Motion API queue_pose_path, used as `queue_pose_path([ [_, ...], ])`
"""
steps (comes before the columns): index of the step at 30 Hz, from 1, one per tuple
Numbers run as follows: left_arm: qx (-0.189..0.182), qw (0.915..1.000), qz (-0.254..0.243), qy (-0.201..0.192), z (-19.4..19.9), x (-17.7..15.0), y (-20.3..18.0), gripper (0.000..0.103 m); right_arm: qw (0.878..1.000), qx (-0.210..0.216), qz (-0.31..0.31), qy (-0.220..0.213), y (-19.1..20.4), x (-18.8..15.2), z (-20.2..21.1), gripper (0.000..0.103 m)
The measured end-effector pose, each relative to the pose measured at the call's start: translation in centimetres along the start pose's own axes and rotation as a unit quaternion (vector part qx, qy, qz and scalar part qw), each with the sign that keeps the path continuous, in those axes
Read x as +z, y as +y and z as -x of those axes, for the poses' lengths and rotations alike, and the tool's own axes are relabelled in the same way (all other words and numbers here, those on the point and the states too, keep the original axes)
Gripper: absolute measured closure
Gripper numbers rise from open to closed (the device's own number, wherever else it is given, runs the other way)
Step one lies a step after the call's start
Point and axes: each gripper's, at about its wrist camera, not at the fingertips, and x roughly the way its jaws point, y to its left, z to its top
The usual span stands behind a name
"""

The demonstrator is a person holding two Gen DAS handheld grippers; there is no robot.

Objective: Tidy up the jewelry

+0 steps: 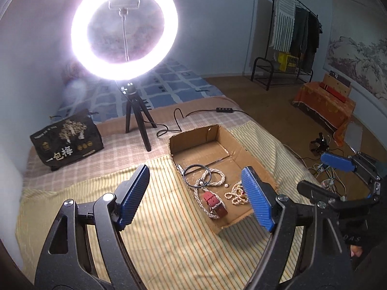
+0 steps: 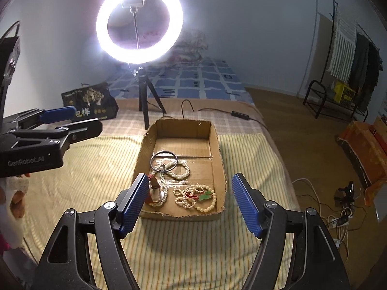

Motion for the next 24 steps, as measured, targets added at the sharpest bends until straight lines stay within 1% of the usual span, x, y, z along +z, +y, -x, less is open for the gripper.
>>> queue_pose_path([
  [2,0.000,1.0000,0.000,-0.007,1.8,0.0,-0.1,0.022,1.000,-0.001,0.000,-0.007,0.1,0.3,1.2,0.031],
  [4,0.003,0.9999,-0.002,-0.014,3.6,0.0,-0.3,0.022,1.000,-0.003,0.001,-0.014,0.4,0.5,2.3,0.026],
  [6,0.004,0.9998,-0.005,-0.020,5.2,-0.2,-0.5,0.022,1.000,-0.006,0.002,-0.022,0.8,0.7,3.5,0.025],
  [10,0.008,0.9996,-0.002,-0.028,7.8,-0.8,-0.8,0.011,0.999,-0.009,-0.001,-0.035,1.2,0.8,5.6,0.025],
  [12,0.008,0.9994,0.000,-0.033,9.1,-1.3,-1.0,0.011,0.999,-0.010,-0.007,-0.043,1.2,0.7,6.5,0.025],
  [15,0.007,0.9994,-0.002,-0.034,10.2,-2.1,-1.4,0.010,0.998,-0.008,-0.022,-0.053,1.1,0.2,7.3,0.023],
  [19,0.011,0.9994,-0.001,-0.032,10.9,-3.3,-1.7,0.010,0.998,-0.009,-0.039,-0.053,1.0,-0.6,7.4,0.023],
  [24,0.018,0.9995,-0.006,-0.026,11.3,-4.9,-2.2,0.010,0.998,-0.029,-0.027,-0.052,1.2,-1.4,7.5,0.023],
])
